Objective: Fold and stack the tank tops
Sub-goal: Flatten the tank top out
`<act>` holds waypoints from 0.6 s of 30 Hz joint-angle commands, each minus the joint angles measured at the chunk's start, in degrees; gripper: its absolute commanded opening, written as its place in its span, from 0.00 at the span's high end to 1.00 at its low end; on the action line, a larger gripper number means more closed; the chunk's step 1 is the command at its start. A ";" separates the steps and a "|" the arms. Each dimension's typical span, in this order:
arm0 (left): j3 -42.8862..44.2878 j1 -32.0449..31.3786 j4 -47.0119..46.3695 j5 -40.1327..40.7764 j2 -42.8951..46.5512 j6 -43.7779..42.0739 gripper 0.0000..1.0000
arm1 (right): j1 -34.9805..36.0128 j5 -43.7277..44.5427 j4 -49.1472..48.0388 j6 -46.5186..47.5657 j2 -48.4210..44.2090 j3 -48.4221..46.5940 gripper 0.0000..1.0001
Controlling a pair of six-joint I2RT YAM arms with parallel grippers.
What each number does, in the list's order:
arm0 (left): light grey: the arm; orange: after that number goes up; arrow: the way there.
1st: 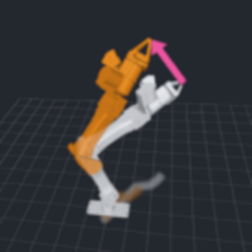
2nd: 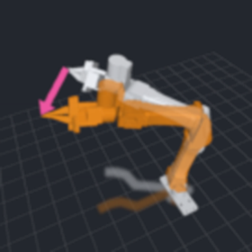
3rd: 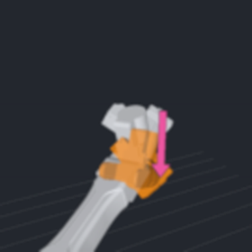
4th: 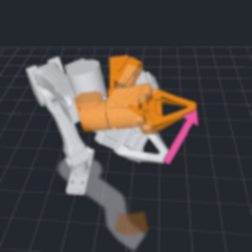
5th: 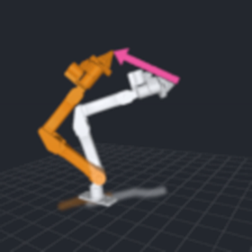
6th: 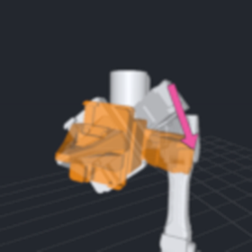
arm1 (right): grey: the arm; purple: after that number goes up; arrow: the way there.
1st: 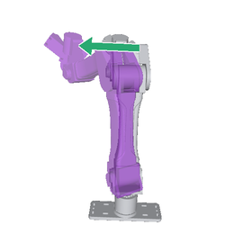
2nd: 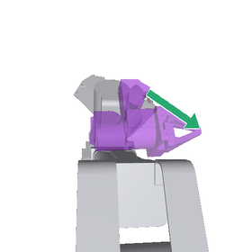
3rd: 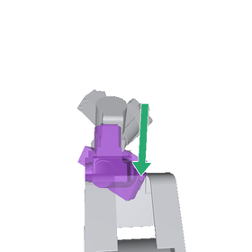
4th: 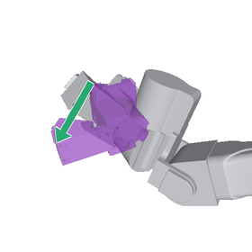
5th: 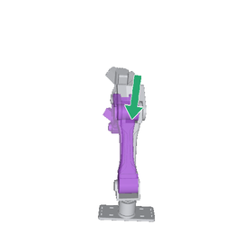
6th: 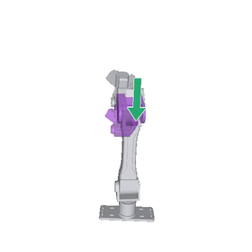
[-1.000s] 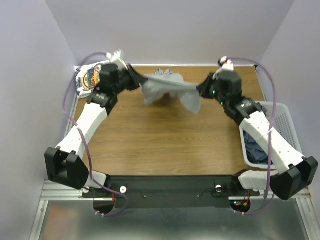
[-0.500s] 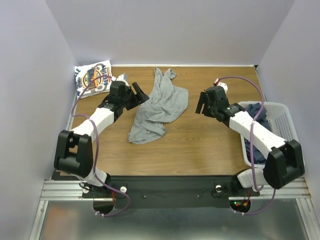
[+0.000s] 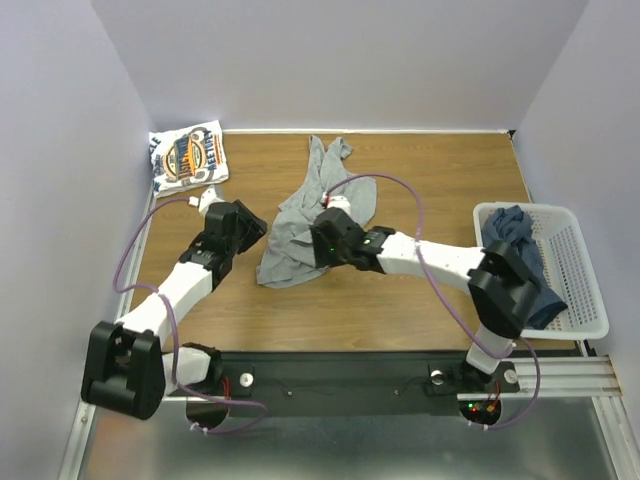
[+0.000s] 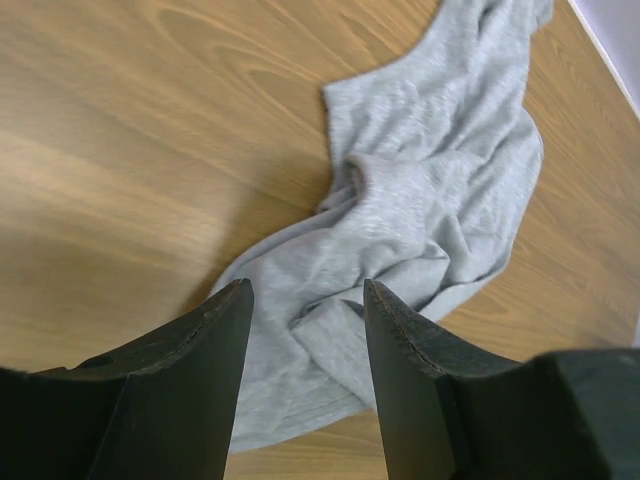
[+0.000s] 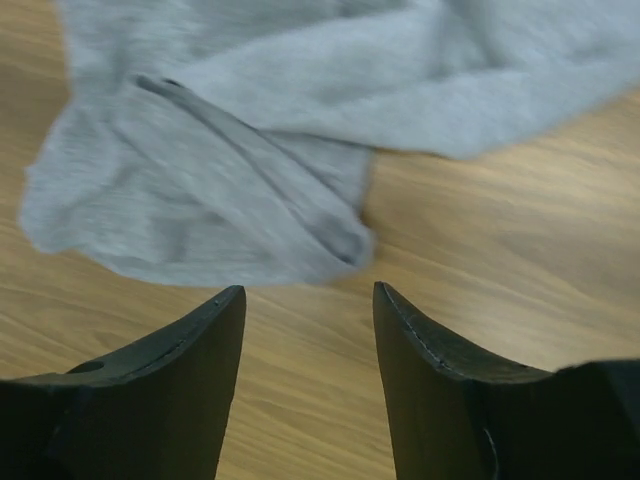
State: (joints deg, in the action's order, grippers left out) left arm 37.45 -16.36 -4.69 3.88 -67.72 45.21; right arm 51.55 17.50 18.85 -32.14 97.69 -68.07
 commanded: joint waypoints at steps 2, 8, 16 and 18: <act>-3.52 1.68 3.10 8.95 7.51 3.74 0.42 | 1.71 0.18 -6.19 5.85 6.89 -8.64 0.45; -6.43 6.34 3.54 6.85 10.42 3.75 0.43 | 2.50 -1.14 -6.90 9.37 16.30 -18.58 0.59; -6.69 9.59 2.23 3.07 10.33 1.90 0.43 | 2.85 -2.90 -7.34 11.84 22.37 -26.05 0.61; -6.78 9.86 1.79 2.54 10.16 1.64 0.43 | 2.85 -2.73 -7.34 11.84 22.98 -26.32 0.60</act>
State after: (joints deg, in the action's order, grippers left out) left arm 31.14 -7.16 -0.99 7.66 -58.37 48.21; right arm 53.78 15.14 14.04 -21.96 120.11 -91.55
